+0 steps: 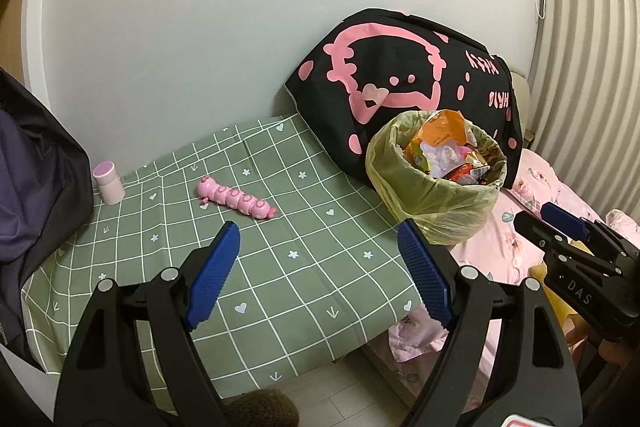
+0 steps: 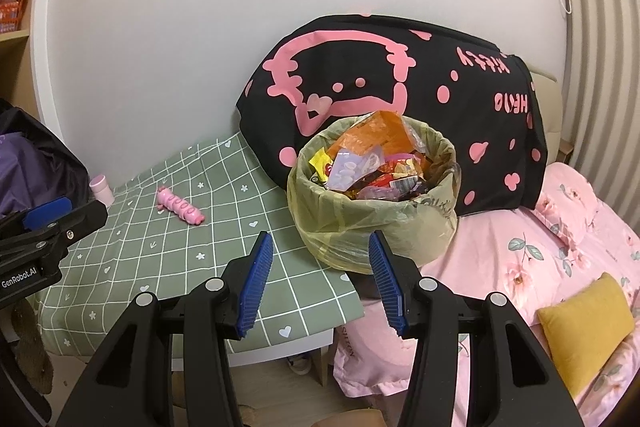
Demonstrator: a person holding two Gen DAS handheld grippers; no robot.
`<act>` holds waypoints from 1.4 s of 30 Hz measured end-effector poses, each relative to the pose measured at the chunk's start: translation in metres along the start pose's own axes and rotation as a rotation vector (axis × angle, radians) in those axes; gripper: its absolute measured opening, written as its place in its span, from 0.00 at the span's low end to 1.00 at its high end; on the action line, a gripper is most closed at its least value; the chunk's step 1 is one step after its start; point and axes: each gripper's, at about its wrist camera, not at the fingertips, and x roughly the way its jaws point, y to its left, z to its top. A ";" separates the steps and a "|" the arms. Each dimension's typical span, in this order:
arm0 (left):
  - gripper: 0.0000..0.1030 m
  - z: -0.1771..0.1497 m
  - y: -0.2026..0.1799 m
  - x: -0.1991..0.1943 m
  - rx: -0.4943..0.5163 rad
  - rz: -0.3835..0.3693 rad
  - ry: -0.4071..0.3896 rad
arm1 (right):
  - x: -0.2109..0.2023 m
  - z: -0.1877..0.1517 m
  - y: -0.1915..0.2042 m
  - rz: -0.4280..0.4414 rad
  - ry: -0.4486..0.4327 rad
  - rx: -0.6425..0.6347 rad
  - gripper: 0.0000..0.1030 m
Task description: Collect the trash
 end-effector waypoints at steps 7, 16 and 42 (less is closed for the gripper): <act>0.75 -0.001 -0.002 0.000 0.013 -0.014 0.004 | -0.001 -0.001 -0.002 -0.005 0.000 0.010 0.46; 0.75 -0.001 -0.004 0.000 0.022 -0.030 0.006 | -0.003 -0.002 -0.005 -0.013 0.000 0.020 0.46; 0.75 0.000 -0.007 -0.004 0.040 -0.056 -0.008 | -0.006 -0.005 -0.008 -0.020 0.001 0.031 0.46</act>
